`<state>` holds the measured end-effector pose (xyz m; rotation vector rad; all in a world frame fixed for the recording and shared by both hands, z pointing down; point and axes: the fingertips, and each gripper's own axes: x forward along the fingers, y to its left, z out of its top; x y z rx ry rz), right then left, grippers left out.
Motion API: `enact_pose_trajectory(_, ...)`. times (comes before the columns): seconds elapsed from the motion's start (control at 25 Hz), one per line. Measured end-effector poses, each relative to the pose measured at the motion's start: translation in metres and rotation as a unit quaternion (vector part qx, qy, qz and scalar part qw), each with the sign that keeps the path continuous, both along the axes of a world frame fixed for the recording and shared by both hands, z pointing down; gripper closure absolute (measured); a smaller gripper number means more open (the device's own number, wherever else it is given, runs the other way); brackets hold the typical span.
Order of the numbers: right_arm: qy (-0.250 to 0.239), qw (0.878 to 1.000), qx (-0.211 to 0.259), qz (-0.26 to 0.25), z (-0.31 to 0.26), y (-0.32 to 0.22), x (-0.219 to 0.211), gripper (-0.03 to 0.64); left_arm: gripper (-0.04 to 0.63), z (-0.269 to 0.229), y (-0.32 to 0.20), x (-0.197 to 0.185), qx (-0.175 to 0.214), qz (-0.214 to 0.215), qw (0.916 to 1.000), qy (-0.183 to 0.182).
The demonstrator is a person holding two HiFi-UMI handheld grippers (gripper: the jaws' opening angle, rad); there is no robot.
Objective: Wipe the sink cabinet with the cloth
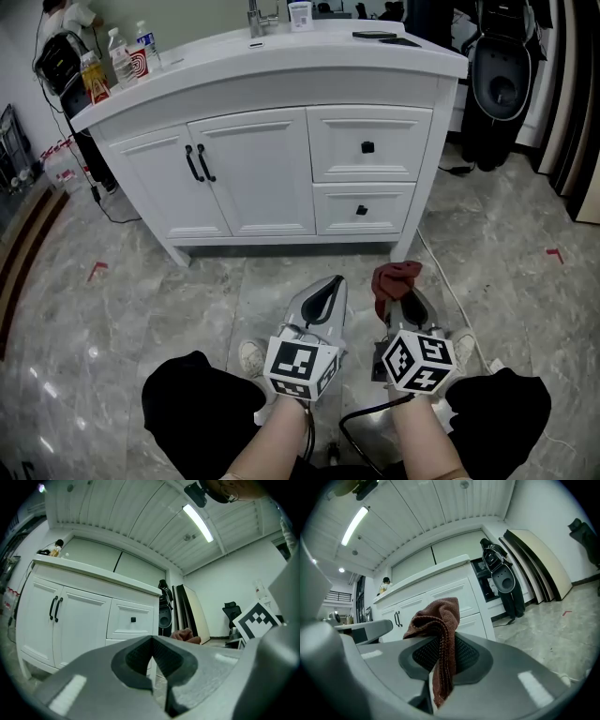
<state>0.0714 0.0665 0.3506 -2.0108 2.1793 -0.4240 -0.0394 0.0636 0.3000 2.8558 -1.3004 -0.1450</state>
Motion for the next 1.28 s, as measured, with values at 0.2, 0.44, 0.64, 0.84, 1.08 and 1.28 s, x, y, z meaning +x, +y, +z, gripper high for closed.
enact_pose_trajectory(0.2, -0.005, 1.000, -0.003, -0.021, 0.002, -0.054, -0.008, 0.526, 0.595, 0.001, -0.045, 0.001, 0.004, -0.010, 0.9999, -0.009)
enact_pose_trajectory(0.44, 0.009, 0.999, 0.012, -0.030, -0.010, -0.120, -0.007, 0.526, 0.595, -0.002, -0.104, -0.007, 0.010, -0.036, 0.9993, -0.001)
enact_pose_trajectory(0.64, 0.015, 0.998, 0.026, -0.060, -0.022, -0.175, -0.022, 0.526, 0.595, -0.003, -0.148, -0.013, 0.014, -0.047, 0.9988, -0.004)
enact_pose_trajectory(0.84, 0.014, 0.994, 0.055, -0.090, -0.049, -0.224, -0.034, 0.526, 0.595, -0.005, -0.185, -0.021, 0.030, -0.061, 0.9973, -0.029)
enact_pose_trajectory(1.08, 0.035, 0.987, 0.092, -0.127, -0.090, -0.273, -0.052, 0.526, 0.595, -0.009, -0.231, -0.026, 0.032, -0.072, 0.9965, -0.029)
enact_pose_trajectory(1.28, 0.050, 0.977, 0.125, -0.164, -0.127, -0.301, -0.079, 0.526, 0.595, -0.016, -0.258, -0.030, 0.036, -0.080, 0.9957, -0.028)
